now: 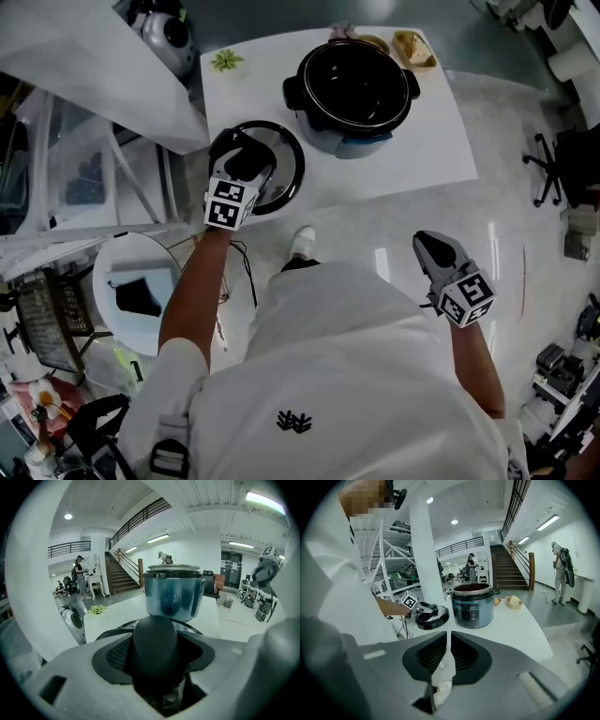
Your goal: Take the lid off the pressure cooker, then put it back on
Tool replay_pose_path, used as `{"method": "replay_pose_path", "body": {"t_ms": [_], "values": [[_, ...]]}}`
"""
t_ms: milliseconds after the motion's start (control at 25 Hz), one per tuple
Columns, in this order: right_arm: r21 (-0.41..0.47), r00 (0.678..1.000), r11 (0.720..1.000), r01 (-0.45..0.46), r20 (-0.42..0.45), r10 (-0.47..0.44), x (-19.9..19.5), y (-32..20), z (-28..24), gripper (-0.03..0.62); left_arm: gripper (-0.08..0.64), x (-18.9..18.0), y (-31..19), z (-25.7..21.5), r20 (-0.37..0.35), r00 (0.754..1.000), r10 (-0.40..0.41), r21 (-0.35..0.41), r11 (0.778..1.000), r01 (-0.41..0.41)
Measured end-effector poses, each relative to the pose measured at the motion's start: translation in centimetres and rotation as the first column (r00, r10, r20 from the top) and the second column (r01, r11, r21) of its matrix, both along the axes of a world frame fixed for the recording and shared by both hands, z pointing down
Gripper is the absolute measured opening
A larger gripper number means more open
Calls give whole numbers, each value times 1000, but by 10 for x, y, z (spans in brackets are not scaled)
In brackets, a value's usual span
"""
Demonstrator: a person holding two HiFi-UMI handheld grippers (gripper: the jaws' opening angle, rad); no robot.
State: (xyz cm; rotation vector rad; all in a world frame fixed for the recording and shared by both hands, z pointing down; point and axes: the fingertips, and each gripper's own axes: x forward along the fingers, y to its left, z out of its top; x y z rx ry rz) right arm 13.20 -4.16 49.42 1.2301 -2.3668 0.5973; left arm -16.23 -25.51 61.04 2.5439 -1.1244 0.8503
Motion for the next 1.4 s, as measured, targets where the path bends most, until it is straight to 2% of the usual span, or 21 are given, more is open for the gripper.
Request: {"method": "replay_pose_path", "body": {"t_ms": [960,1400], "values": [[44,997,999,16,75,-19,5,-2,1,41,285,-28,1,-130,-3,990,138,49,989,-138],[54,996,998,-14,92,9,18,4,1,41,285,-3,-12,-181,-33,972,233,63,971,-231]]}}
